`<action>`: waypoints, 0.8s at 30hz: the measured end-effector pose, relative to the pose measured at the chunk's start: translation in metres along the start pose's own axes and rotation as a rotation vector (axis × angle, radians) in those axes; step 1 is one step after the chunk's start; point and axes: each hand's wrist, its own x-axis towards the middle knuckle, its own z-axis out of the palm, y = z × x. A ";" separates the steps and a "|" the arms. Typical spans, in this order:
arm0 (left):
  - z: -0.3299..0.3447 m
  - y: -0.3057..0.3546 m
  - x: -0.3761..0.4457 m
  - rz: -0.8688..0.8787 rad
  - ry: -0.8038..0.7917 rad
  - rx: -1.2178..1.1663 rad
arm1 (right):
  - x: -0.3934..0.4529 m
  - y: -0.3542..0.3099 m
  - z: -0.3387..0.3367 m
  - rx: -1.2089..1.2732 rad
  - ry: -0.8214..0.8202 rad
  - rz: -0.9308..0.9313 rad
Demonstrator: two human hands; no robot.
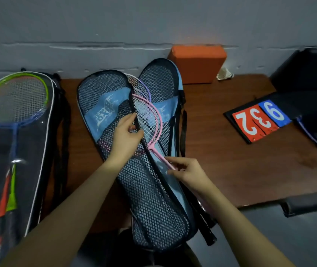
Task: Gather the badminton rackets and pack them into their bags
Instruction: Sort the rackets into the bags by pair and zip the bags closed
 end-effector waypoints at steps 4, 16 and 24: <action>-0.014 -0.008 -0.013 0.001 -0.024 -0.005 | 0.011 -0.008 0.016 -0.110 0.038 -0.062; -0.069 -0.043 -0.037 0.042 0.081 0.108 | 0.062 -0.026 0.087 -0.667 0.206 -0.426; -0.092 -0.067 -0.030 0.040 0.103 0.103 | 0.103 -0.018 0.117 -0.845 0.313 -0.481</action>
